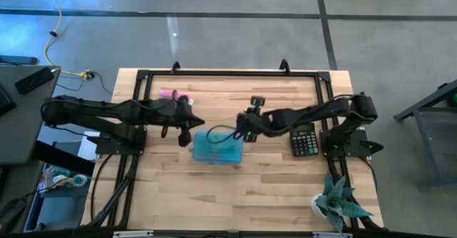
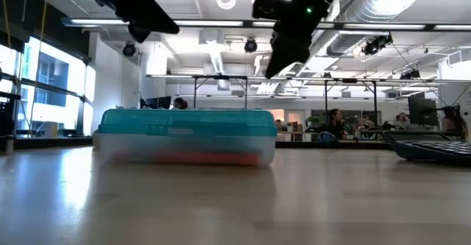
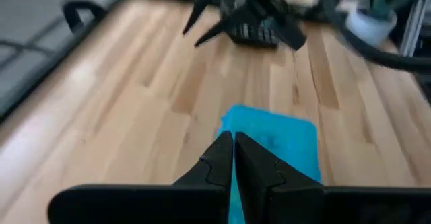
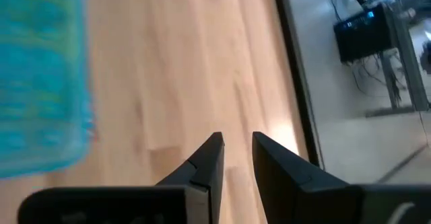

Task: Pack school essentials
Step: Return to Home Position

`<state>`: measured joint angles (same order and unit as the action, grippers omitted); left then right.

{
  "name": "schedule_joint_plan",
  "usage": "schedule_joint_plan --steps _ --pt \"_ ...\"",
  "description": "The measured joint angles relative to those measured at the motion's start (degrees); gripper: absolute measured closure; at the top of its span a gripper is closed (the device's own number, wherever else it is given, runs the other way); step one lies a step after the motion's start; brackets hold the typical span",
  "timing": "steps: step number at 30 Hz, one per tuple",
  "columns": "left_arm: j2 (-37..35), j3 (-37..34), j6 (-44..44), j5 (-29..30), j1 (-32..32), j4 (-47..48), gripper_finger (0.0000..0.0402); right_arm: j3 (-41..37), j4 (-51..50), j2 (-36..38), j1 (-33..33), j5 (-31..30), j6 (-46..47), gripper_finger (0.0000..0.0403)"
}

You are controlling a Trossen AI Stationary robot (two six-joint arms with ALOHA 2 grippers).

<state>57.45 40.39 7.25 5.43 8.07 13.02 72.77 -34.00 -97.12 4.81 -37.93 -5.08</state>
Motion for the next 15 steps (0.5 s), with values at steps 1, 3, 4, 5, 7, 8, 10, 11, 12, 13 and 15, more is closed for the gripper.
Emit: schedule_joint_plan --steps 1,3,4,5,7,8,10,11,12,13,15 --pt "-0.93 -0.75 -0.22 0.0 0.43 -1.39 0.0394 -1.55 1.0 1.28 -0.82 0.1 -0.24 0.0331" --pt "-2.88 -3.56 -0.35 0.0 1.38 -3.43 0.0394 -6.33 4.71 4.36 -2.44 1.22 -0.93 0.0331" --pt "-3.79 -5.32 -0.01 -0.05 1.7 -5.02 0.0394 -9.19 7.21 6.07 -3.22 2.11 -1.31 0.0331" --pt "-4.6 -7.1 0.2 -0.38 2.03 -7.31 0.0394 -12.18 10.07 7.99 -4.01 3.28 -1.43 0.0331" --pt "-6.36 -10.59 1.48 -0.99 2.88 -10.85 0.0394 -17.57 16.41 12.25 -5.46 6.18 -1.38 0.0331" --pt "-7.3 -12.29 2.32 -1.41 3.34 -11.63 0.0394 -20.08 19.23 14.52 -6.18 7.36 -1.26 0.0331" --pt "-9.23 -15.68 4.0 -2.38 4.26 -13.35 0.0394 -24.44 23.97 18.55 -7.28 9.03 -1.08 0.0331" --pt "-10.19 -17.29 5.06 -2.69 4.57 -14.58 0.0394 -26.47 25.83 20.69 -7.75 9.34 -1.01 0.0331" --pt "-11.21 -18.96 5.99 -2.84 4.89 -15.77 0.0394 -28.33 27.63 22.89 -8.09 9.39 -1.02 0.0331" --pt "-12.32 -20.64 6.83 -2.86 5.18 -16.81 0.0394 -30.04 29.57 25.12 -8.47 9.38 -1.19 0.0331" --pt "-14.93 -24.0 8.29 -2.89 5.6 -18.85 0.0394 -33.43 32.77 29.91 -9.05 9.39 -1.3 0.0331"
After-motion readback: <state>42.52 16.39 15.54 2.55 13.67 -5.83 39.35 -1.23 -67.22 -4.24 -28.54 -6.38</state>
